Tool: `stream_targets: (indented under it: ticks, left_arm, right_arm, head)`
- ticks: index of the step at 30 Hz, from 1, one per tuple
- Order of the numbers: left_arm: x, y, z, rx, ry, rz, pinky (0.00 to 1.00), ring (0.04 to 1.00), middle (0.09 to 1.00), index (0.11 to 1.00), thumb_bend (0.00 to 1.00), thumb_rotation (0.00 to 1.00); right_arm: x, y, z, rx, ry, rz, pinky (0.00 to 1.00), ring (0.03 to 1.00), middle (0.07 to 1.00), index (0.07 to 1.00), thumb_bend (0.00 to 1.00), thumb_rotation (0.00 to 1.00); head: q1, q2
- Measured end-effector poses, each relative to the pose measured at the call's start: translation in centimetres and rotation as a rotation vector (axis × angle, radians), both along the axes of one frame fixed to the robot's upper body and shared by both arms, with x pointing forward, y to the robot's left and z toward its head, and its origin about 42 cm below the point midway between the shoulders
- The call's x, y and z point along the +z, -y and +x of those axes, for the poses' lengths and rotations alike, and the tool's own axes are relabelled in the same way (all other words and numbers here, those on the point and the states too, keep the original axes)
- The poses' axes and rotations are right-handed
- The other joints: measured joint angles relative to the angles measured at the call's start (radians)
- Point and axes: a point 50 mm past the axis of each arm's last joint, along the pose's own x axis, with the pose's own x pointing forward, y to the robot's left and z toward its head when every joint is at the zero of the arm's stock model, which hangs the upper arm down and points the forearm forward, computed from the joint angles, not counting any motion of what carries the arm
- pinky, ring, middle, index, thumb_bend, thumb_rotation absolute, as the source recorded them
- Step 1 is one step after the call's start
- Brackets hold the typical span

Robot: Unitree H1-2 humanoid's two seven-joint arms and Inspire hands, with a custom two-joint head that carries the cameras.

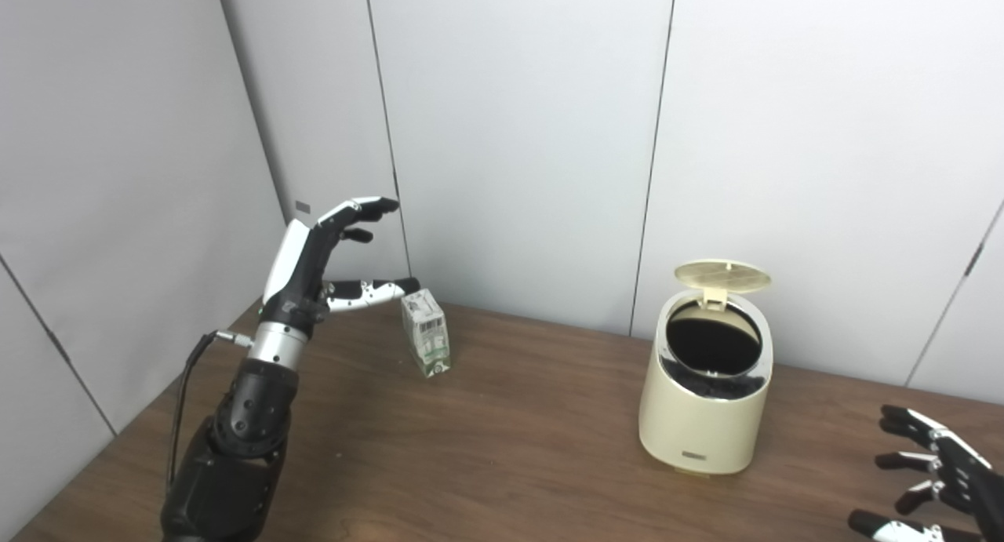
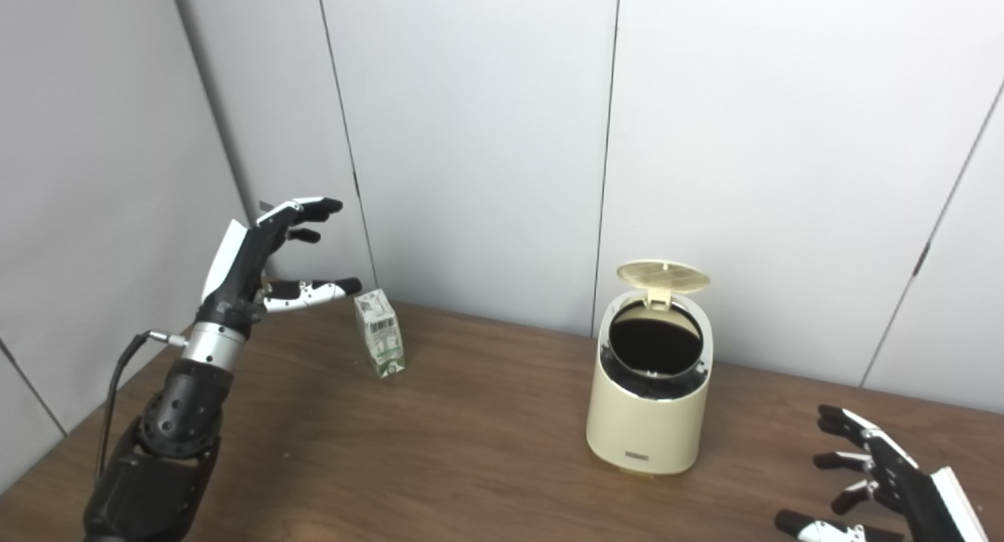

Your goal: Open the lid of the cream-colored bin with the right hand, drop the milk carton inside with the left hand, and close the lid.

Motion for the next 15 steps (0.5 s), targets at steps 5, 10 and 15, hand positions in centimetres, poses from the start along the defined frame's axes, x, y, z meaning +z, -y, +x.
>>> stream_targets:
  ticks: [5, 10, 15]
  left_arm:
    - [-1.2, -1.0, 0.9, 0.006, -0.087, -0.048, 0.87, 0.893, 0.897, 0.949, 0.96, 0.23]
    - [-2.6, -0.7, 1.6, 0.017, -0.185, -0.072, 0.82, 0.865, 0.881, 0.943, 0.95, 0.27]
    - [-4.3, -0.7, 2.4, 0.024, -0.251, -0.112, 0.86, 0.891, 0.900, 0.941, 0.96, 0.26]
  right_arm:
    - [0.0, 0.1, 0.0, 0.001, 0.000, 0.002, 0.40, 0.680, 0.817, 0.823, 0.98, 0.40]
    - [0.2, 0.7, 0.0, -0.003, 0.001, -0.013, 0.40, 0.676, 0.812, 0.816, 1.00, 0.41]
    - [0.3, 1.0, 0.0, -0.006, 0.003, -0.016, 0.39, 0.680, 0.812, 0.809, 1.00, 0.44]
  head:
    - [-0.006, 0.000]
    - [-0.009, 0.002]
    - [-0.011, 0.003]
